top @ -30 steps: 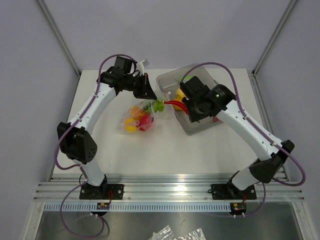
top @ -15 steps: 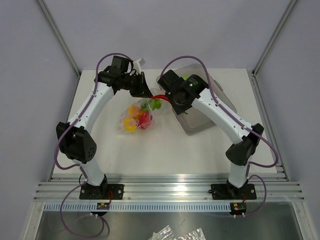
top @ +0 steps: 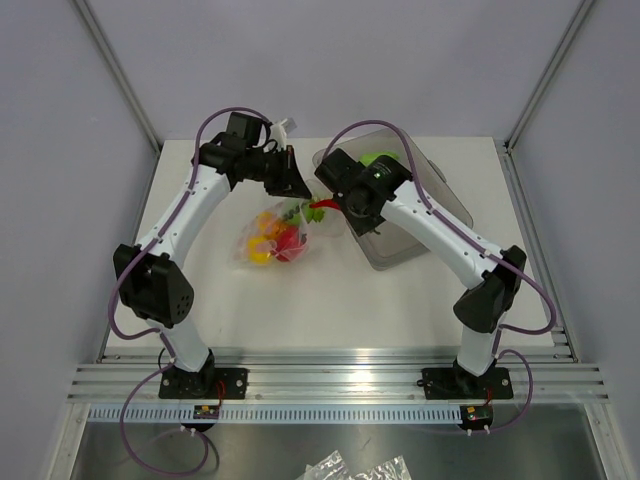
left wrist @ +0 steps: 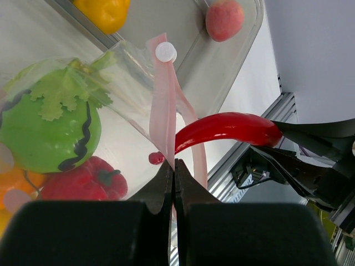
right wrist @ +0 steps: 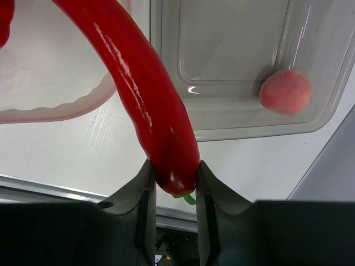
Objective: Place the food in the zip-top bag and seal the zipper
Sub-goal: Place the fake vegetable in the zipper food storage bag.
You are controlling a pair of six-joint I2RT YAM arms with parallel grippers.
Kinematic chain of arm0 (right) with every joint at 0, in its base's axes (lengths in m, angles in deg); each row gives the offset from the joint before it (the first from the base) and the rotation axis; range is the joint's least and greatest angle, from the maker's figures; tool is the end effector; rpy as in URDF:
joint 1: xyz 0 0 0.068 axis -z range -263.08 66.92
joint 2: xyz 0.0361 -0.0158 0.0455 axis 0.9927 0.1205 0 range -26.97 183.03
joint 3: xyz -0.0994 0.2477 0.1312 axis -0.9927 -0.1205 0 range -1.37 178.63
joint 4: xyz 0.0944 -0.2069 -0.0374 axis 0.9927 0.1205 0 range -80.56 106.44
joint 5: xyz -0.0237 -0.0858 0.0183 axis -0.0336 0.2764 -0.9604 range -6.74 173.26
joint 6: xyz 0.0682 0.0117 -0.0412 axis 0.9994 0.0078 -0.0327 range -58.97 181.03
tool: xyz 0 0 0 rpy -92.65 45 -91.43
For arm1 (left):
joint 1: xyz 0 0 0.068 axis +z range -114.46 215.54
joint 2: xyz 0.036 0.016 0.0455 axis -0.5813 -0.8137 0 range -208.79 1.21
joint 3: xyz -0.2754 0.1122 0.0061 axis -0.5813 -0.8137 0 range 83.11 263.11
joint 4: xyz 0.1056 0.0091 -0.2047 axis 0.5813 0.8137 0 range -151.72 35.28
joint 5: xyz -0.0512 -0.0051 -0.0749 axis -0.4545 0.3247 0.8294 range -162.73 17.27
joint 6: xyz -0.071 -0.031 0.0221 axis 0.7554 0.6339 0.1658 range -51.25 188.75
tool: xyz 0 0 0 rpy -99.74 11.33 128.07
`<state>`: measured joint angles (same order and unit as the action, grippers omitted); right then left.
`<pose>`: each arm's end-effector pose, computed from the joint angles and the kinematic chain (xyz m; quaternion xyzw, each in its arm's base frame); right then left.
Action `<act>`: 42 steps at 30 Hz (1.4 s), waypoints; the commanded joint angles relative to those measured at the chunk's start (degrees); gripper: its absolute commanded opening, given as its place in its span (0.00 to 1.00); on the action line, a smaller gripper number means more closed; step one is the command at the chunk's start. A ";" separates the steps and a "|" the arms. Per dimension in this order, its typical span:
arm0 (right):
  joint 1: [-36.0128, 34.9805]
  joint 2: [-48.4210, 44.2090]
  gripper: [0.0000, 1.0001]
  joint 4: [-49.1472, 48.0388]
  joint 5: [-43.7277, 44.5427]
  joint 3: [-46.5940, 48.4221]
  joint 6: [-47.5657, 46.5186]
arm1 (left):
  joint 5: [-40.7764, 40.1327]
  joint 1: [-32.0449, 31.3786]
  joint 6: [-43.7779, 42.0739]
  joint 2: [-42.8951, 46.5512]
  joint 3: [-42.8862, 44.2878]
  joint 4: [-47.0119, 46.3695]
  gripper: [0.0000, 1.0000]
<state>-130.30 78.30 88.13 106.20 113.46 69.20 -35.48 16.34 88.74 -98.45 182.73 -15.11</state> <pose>0.2536 0.2341 0.3579 -0.2882 0.9204 -0.0907 0.2480 0.3346 -0.1612 0.3645 0.1119 0.8814 -0.3970 0.2301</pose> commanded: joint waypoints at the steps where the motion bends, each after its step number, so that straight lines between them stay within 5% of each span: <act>1: -0.85 0.27 0.02 5.94 -0.25 3.90 -1.39 | 3.53 -0.22 0.58 2.10 1.11 -3.10 0.00; 9: -2.00 6.34 0.02 6.56 -2.72 15.15 -4.21 | 5.37 -0.92 -0.39 2.62 0.76 -2.58 0.00; 20: -3.23 9.51 0.01 4.72 -5.36 17.10 -4.91 | 5.99 -1.28 0.40 3.59 0.41 -3.37 0.00; 30: -3.23 6.53 0.06 -13.70 -10.46 9.12 -1.32 | 8.01 -1.45 2.25 5.00 0.14 -4.95 0.00; 33: -3.23 1.97 0.13 -26.60 -10.37 -0.90 1.75 | 8.36 -1.45 2.34 5.26 0.23 -5.13 0.00; 34: -3.23 -0.05 0.25 -29.27 -8.54 -3.01 2.81 | 8.27 -1.45 2.25 5.26 0.23 -5.04 0.00; 35: -3.23 -1.03 0.50 -31.65 -8.00 -6.51 3.17 | 8.27 -1.45 2.25 5.35 0.14 -4.78 0.00; 38: -3.23 -4.37 0.74 -36.85 -5.89 -10.31 5.45 | 7.84 -1.37 1.81 5.44 -0.03 -4.34 0.00; 42: -3.23 -8.93 0.74 -40.02 -5.10 -12.87 5.72 | 7.74 -1.28 1.72 5.35 -0.30 -4.51 0.00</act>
<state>-132.90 76.09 58.06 98.84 100.89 72.72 -30.87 15.40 90.05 -96.02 182.27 -16.66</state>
